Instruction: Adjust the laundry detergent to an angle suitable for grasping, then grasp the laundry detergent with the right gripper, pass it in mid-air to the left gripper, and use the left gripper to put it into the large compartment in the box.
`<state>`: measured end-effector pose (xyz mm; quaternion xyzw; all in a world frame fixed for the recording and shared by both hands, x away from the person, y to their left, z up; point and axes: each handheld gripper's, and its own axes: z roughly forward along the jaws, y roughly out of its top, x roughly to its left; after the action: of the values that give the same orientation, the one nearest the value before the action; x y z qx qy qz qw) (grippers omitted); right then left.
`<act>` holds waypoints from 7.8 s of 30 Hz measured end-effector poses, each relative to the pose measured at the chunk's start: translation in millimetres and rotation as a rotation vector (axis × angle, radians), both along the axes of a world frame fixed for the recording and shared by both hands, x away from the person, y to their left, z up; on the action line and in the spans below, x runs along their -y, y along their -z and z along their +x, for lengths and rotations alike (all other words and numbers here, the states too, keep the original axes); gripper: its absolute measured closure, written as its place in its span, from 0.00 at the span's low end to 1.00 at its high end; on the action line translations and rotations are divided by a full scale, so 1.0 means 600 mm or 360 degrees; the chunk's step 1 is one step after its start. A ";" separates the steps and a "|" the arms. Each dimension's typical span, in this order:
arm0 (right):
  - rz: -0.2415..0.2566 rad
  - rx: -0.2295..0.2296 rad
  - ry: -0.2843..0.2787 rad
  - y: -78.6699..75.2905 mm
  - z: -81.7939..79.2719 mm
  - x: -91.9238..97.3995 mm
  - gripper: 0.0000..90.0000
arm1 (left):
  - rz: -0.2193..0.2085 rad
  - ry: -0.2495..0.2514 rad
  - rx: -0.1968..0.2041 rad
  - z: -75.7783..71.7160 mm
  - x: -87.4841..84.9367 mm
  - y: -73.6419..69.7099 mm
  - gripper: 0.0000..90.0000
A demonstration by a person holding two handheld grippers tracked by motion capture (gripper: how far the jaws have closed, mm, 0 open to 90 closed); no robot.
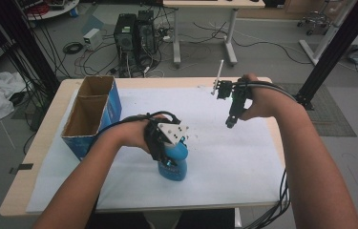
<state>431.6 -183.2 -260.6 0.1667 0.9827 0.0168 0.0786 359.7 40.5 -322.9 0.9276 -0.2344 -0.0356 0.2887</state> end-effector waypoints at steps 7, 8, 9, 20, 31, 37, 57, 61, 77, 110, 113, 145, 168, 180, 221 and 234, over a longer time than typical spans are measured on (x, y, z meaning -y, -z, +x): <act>-0.0003 0.0001 0.0018 0.001 -0.002 0.006 0.04 | 0.0017 -0.0016 -0.0002 -0.001 0.000 -0.002 0.42; -0.0003 0.0000 0.0016 0.001 -0.002 0.006 0.04 | 0.0009 -0.0025 -0.0018 -0.002 0.000 -0.001 0.42; -0.0001 0.0000 0.0008 0.002 -0.001 0.006 0.04 | 0.0014 -0.0027 -0.0018 -0.002 0.000 -0.002 0.42; -0.0007 -0.0009 0.0016 0.007 0.002 0.005 0.04 | -0.0010 -0.0084 -0.0049 0.002 -0.012 -0.009 0.37; -0.0003 -0.0015 0.0018 0.009 0.006 0.002 0.04 | -0.0037 -0.0109 -0.0029 0.001 -0.018 -0.015 0.34; -0.0003 -0.0017 0.0017 0.010 0.006 0.000 0.04 | -0.0061 -0.0127 -0.0031 -0.002 -0.022 -0.021 0.32; 0.0014 -0.0025 0.0011 0.013 0.015 -0.011 0.04 | -0.0083 -0.0253 -0.0018 -0.008 -0.056 -0.047 0.26; 0.0012 -0.0018 0.0001 0.012 0.014 -0.011 0.04 | -0.0074 -0.0283 -0.0002 -0.010 -0.062 -0.049 0.25; 0.0038 -0.0002 -0.0023 0.005 0.009 -0.007 0.04 | -0.0008 -0.0467 -0.0013 -0.016 -0.088 -0.061 0.18; 0.0020 0.0006 -0.0134 0.000 -0.023 -0.035 0.04 | 0.0475 -0.0728 0.0090 -0.024 -0.138 -0.126 0.12; 0.0017 0.0004 -0.0136 0.001 -0.025 -0.037 0.04 | 0.0544 -0.0743 0.0132 -0.025 -0.136 -0.128 0.12; -0.0006 -0.0003 -0.0177 0.004 -0.040 -0.048 0.04 | 0.0837 -0.0898 0.0119 -0.008 -0.135 -0.120 0.07; 0.0003 0.0011 -0.0165 -0.001 -0.053 -0.040 0.04 | 0.0863 -0.0945 0.0086 0.005 -0.132 -0.119 0.07; -0.0005 0.0008 -0.0168 0.000 -0.051 -0.040 0.04 | 0.0822 -0.0935 0.0109 0.003 -0.133 -0.121 0.07; 0.0487 0.0023 -0.0071 0.039 -0.106 0.015 0.03 | 0.0676 -0.0888 0.0105 0.008 -0.143 -0.105 0.07; 0.0800 0.0019 -0.0092 0.085 -0.148 0.019 0.03 | 0.0659 -0.0873 0.0101 0.006 -0.143 -0.105 0.07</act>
<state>343.0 -194.5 -311.5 0.1527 0.9515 0.2639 0.0401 363.5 126.5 -259.8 0.9956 0.0269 0.0255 0.0856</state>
